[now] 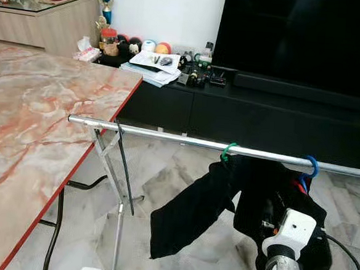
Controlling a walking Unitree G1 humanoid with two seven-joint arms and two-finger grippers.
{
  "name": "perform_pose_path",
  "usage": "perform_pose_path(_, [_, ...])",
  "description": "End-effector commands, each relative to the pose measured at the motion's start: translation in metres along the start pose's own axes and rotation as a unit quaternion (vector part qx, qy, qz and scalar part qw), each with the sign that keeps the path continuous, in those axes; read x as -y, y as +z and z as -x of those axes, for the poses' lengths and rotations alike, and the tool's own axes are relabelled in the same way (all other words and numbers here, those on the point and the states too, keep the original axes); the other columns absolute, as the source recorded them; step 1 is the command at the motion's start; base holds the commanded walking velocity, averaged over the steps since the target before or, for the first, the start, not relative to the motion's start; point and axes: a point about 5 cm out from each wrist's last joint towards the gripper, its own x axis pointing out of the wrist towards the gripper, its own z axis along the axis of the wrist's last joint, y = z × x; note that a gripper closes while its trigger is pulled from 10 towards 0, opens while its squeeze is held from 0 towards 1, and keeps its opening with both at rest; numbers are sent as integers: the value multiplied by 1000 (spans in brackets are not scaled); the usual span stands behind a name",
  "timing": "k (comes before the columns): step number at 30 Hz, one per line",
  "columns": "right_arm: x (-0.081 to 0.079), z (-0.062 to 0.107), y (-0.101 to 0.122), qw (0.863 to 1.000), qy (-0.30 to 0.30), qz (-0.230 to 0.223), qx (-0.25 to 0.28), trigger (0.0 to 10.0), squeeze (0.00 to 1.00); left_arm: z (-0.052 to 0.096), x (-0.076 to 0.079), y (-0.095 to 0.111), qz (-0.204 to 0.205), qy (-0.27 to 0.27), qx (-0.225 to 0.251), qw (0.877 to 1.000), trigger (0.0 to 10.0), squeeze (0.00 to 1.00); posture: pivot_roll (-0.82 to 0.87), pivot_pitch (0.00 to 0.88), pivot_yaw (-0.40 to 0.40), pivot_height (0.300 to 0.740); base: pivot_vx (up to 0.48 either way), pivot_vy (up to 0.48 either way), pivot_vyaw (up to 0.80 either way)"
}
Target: Hang hanger
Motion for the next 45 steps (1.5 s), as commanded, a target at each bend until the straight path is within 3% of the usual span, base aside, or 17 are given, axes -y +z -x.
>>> perform_pose_path(1, [4, 0, 4, 1000, -3, -2, 3, 10000, 0, 1, -5, -3, 6, -1, -8, 1000, 10000, 0, 142, 0, -49, 740, 304, 0, 0])
perform_pose_path(19, [1, -2, 3, 1000, -6, -4, -9, 10000, 0, 8, -12, -27, 1, 2, -34, 999, 10000, 0, 146, 0, -48, 740, 211, 0, 0])
perform_pose_path(34, [3, 7, -6, 999, -13, -10, -31, 10000, 0, 5, 4, -21, -7, -17, -18, 1000, 10000, 0, 141, 0, -45, 740, 0, 0, 0])
perform_pose_path(45, [-1, 12, -12, 999, -1, -6, -54, 10000, 0, 6, 2, -26, -4, -15, -24, 1000, 10000, 0, 139, 0, -46, 740, 0, 0, -401])
